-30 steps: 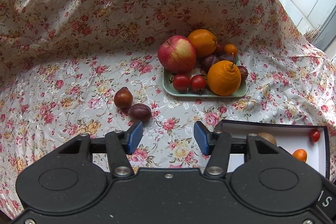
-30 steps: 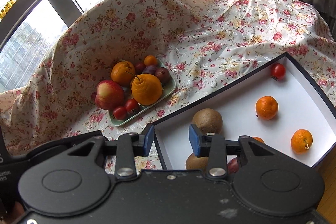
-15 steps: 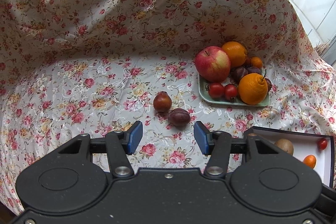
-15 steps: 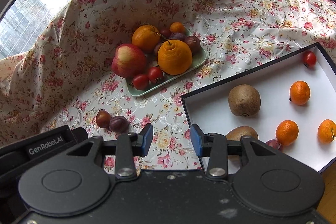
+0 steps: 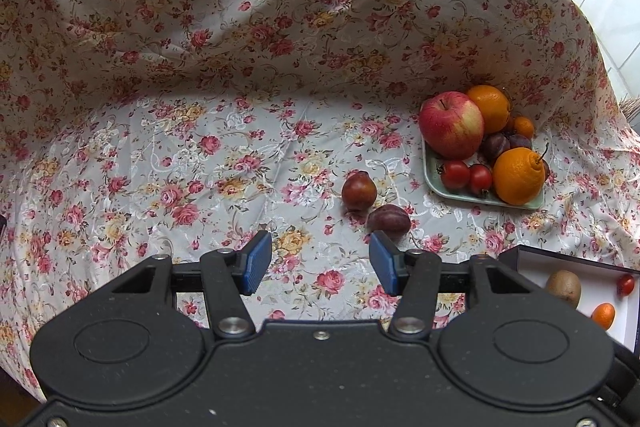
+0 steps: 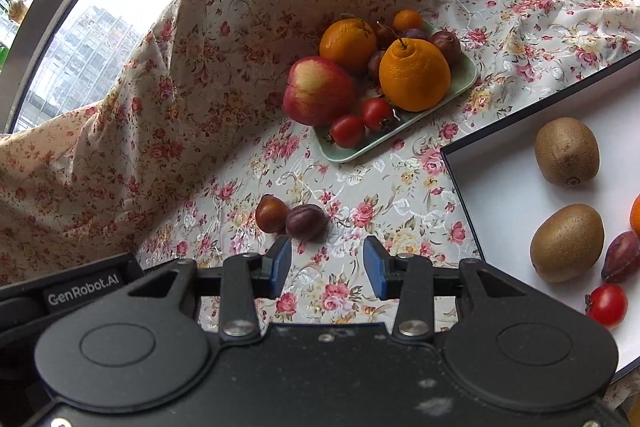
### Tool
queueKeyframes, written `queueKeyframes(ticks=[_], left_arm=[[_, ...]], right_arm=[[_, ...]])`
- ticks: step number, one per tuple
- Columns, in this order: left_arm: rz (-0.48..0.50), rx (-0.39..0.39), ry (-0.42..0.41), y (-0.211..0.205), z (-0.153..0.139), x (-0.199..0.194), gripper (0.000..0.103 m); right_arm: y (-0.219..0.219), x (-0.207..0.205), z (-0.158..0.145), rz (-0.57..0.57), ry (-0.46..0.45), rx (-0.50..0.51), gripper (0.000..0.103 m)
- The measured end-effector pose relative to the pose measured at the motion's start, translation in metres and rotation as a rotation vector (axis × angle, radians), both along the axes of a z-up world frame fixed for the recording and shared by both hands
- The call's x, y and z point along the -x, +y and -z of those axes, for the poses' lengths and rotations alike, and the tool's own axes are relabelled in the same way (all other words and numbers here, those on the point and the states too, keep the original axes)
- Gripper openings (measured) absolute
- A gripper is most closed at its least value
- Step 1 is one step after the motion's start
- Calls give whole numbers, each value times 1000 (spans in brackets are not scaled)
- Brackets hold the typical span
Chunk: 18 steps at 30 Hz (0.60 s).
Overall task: Organize fruits
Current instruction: 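Move the left tool to a red plum while the right tool grasps a dark purple plum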
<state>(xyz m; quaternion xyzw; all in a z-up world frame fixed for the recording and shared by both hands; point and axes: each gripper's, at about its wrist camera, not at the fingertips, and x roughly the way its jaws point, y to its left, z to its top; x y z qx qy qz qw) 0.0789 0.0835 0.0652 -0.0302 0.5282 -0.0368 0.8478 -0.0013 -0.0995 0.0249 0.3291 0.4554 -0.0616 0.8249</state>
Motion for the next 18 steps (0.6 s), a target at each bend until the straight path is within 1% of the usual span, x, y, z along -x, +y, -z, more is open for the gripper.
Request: queueKeyframes(ticks=[3, 8, 10, 13, 15, 18], left_arm=[[-7, -1, 13, 4, 2, -2, 59], [-36, 0, 33, 12, 4, -8, 59], [-54, -8, 37, 17, 5, -10, 59], [-75, -7, 46, 23, 7, -13, 59], [-80, -5, 47, 27, 8, -14, 59], [-81, -11, 49, 30, 9, -16, 59]], right_arm=[[1, -4, 3, -6, -12, -20, 44], [12, -14, 6, -65, 15, 85, 44], [14, -18, 8, -62, 37, 118, 44], [17, -25, 13, -36, 99, 193, 44], [15, -28, 17, -37, 121, 190, 43], [14, -29, 21, 5, 143, 169, 40]])
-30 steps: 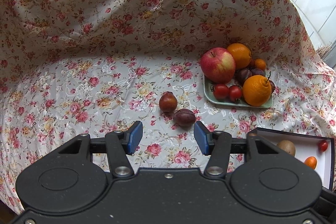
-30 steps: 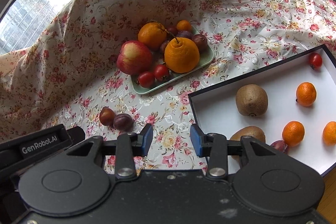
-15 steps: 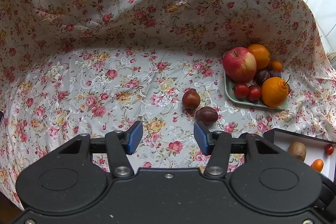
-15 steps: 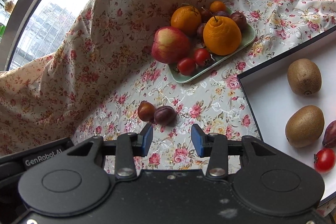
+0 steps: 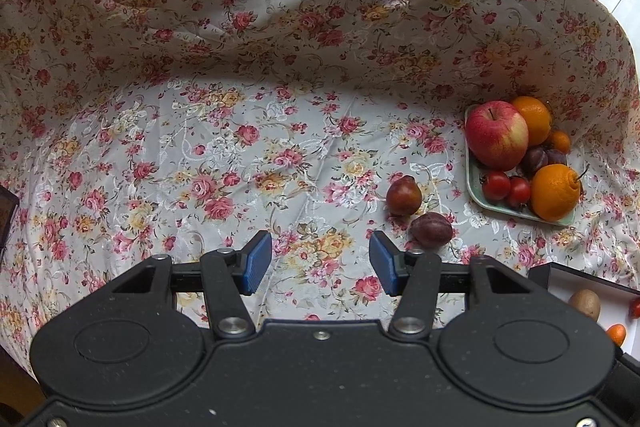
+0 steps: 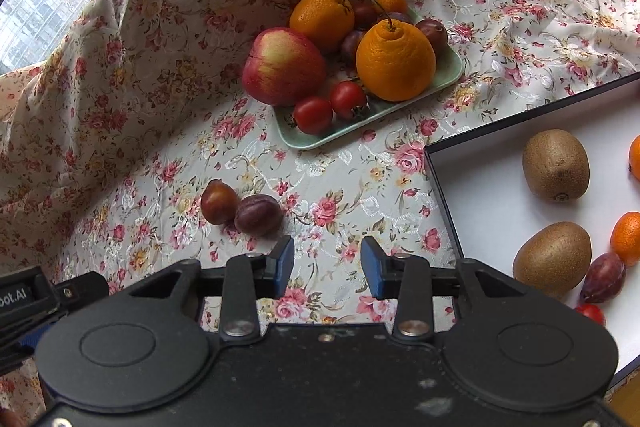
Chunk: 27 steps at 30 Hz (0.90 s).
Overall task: Organize fruits
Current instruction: 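Move the left tool to a red plum while the right tool grasps a dark purple plum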
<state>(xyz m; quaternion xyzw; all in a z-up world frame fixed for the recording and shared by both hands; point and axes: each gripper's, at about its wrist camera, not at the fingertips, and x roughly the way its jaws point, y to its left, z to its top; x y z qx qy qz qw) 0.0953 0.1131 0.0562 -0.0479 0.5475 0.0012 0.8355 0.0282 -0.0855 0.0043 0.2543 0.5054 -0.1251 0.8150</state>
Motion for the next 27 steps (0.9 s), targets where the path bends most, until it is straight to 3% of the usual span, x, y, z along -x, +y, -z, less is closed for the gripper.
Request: queueKeyframes(ticks=[4, 11, 18, 23, 27], left_arm=[[2, 1, 5, 2, 4, -4, 59], [10, -11, 7, 3, 10, -13, 59], [6, -14, 16, 7, 18, -22, 59], [6, -9, 28, 9, 23, -25, 59], [15, -9, 34, 7, 25, -27, 59]], right_arm=[[7, -3, -2, 0, -40, 3, 40], [27, -17, -1, -36, -13, 65, 38], [30, -34, 5, -49, 12, -17, 37], [29, -43, 6, -13, 3, -15, 38], [26, -49, 13, 4, 20, -83, 38]])
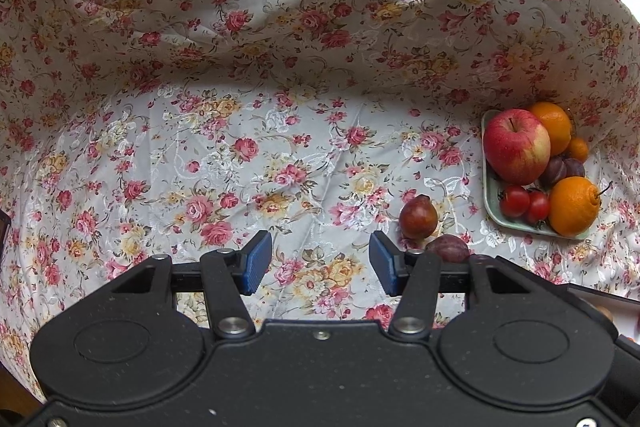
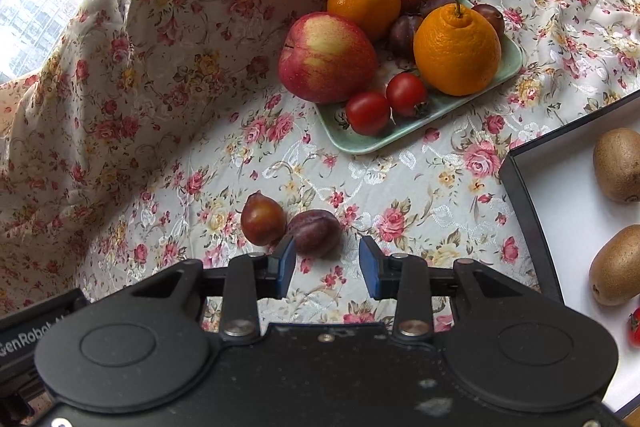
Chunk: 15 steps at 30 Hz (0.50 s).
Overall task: Organize fruits
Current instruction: 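Move the left tool to a red plum while the right tool grasps a dark purple plum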
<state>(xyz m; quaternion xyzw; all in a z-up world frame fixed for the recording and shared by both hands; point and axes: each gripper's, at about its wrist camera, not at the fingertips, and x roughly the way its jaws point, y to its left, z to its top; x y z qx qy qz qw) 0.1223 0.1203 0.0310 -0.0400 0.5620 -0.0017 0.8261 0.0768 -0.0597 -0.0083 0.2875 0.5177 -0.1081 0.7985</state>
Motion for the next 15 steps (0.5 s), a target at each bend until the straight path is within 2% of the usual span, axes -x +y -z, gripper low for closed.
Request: queueKeyframes(ticks=[4, 8, 15], left_arm=[[0, 0, 5, 1, 2, -3, 59], [-5, -4, 12, 3, 6, -6, 59], [-6, -9, 26, 7, 13, -10, 59]], right_arm=[[2, -5, 2, 12, -17, -28, 38], [4, -9, 0, 41, -53, -15, 38], [10, -22, 11, 70, -46, 15, 38]])
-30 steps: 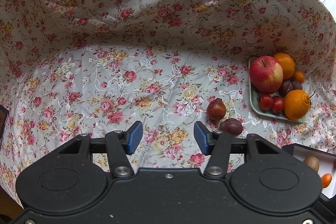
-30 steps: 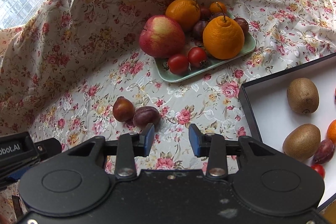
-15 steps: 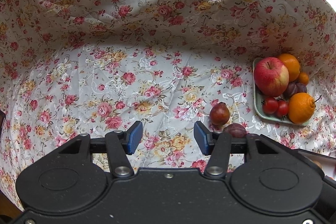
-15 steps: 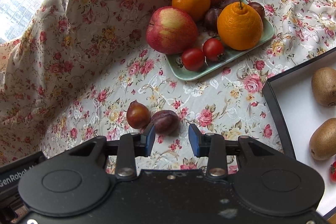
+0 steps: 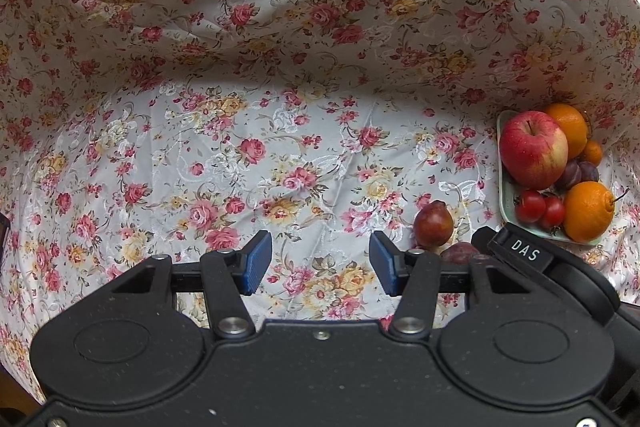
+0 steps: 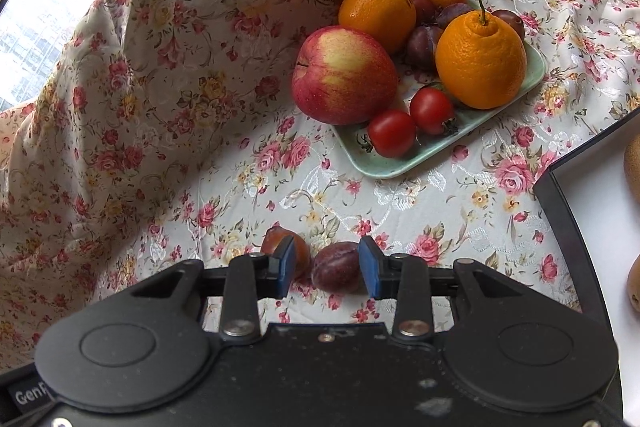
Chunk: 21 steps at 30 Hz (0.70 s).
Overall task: Organize fruits
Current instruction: 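Move the left tool to a red plum while the right tool grasps a dark purple plum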
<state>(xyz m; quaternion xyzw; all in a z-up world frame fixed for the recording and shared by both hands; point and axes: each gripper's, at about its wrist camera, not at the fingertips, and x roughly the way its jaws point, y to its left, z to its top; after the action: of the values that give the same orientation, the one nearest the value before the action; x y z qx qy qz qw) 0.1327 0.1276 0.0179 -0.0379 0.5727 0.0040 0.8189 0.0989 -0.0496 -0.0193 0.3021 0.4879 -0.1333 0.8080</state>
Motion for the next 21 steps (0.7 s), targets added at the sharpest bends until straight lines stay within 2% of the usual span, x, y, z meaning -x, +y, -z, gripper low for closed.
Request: queueKeyframes(ticks=[3, 6, 11, 16, 21], left_arm=[[2, -2, 6, 1, 2, -2, 59], [3, -1, 10, 4, 3, -5, 59], [-4, 8, 14, 9, 4, -9, 59], [-11, 38, 41, 13, 9, -12, 59], [-2, 25, 45, 9, 13, -13, 59]], right_arm=[[0, -5, 7, 15, 15, 21, 38], [0, -10, 15, 20, 35, -7, 38], [6, -16, 21, 15, 54, 30, 38], [8, -19, 34, 10, 96, -22, 39], [18, -18, 33, -52, 129, -14, 39]])
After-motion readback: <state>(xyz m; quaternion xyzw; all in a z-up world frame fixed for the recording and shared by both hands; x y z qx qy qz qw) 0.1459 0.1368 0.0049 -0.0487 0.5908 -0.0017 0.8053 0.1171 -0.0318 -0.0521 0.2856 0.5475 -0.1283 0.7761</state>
